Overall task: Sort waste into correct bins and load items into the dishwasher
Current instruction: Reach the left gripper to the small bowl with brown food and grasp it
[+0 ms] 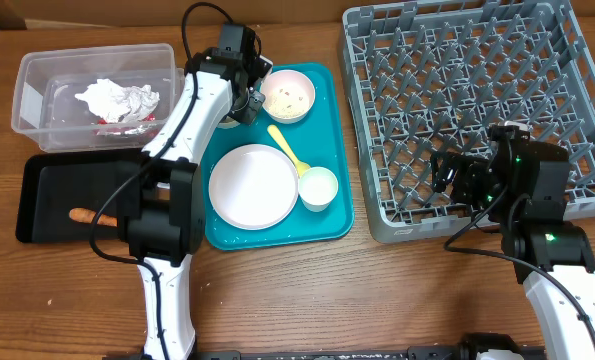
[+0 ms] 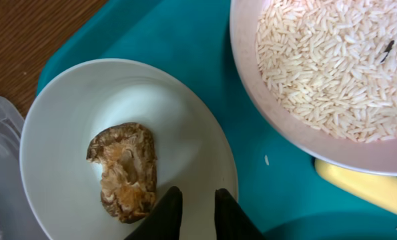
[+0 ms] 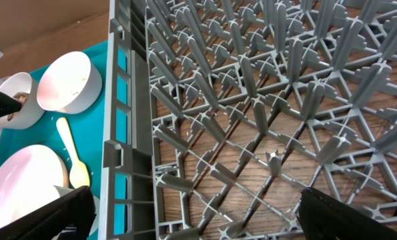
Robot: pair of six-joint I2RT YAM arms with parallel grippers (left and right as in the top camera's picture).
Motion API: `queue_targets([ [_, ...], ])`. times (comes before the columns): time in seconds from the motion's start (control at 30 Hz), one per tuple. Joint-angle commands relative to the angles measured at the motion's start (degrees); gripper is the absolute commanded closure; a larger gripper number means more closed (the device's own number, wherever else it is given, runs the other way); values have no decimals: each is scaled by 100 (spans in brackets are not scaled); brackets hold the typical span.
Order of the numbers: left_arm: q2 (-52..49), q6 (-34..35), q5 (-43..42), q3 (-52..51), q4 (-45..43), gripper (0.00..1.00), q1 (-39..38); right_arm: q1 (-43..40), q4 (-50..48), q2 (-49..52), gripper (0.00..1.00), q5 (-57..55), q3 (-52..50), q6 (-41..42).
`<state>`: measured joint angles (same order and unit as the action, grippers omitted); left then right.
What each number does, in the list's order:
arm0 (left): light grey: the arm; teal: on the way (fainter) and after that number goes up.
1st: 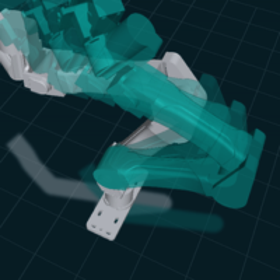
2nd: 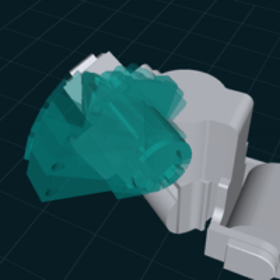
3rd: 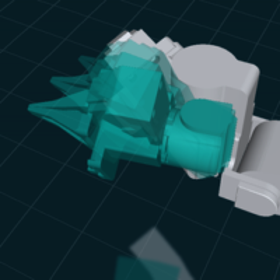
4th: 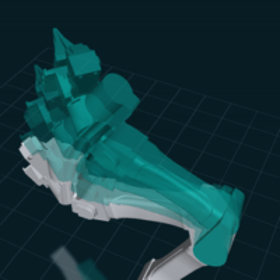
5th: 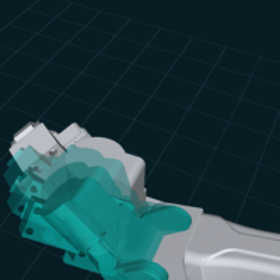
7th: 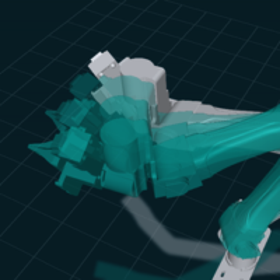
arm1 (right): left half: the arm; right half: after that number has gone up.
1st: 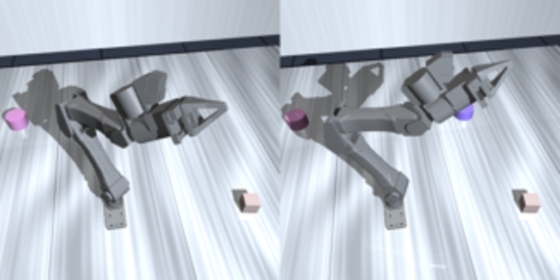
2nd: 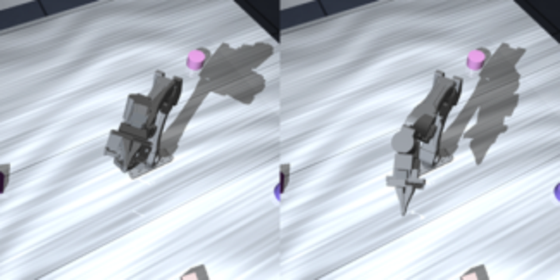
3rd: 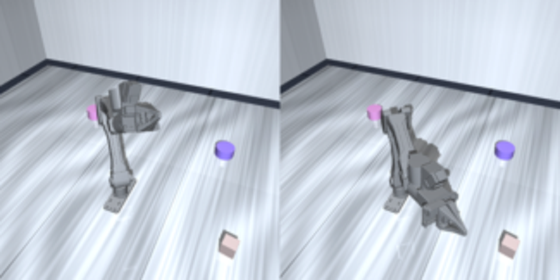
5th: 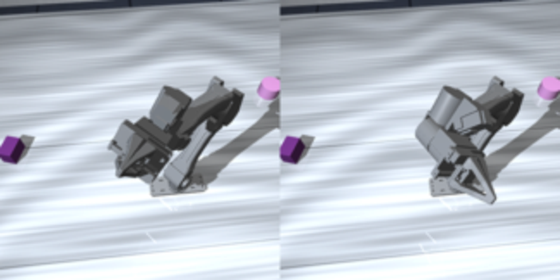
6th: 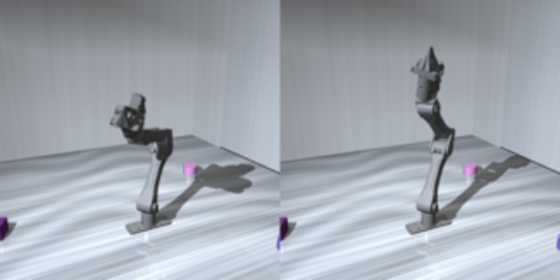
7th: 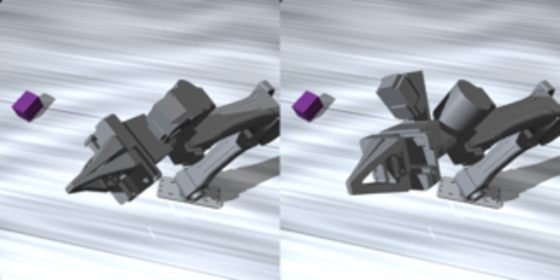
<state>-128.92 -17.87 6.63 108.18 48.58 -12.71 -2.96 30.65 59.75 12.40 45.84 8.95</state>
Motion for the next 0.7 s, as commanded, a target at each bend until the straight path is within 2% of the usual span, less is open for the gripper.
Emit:
queue_targets([
  [0.0, -149, 164, -186, -7, -22, 81, -17, 0, -46, 13, 0, -37, 122, -42],
  [0.13, -203, 236, -267, -7, -26, 81, -17, 0, -9, 13, 0, -39, 122, -42],
  [0.17, -173, 271, -264, 4, -48, 78, -17, 0, -7, 13, 0, -39, 122, -44],
  [0.27, -94, 269, -262, 267, 90, 57, -17, 0, -11, 13, 0, -42, 122, -44],
  [0.33, -90, 269, -267, 588, 332, 52, -17, 0, -9, 13, 0, -39, 122, -44],
  [0.5, -103, 114, -745, 743, 940, 60, -17, 0, -9, 13, 0, -39, 122, -42],
  [0.67, -105, -15, -883, 407, 1045, 60, -24, 0, -9, 13, 0, -37, 122, -42],
])
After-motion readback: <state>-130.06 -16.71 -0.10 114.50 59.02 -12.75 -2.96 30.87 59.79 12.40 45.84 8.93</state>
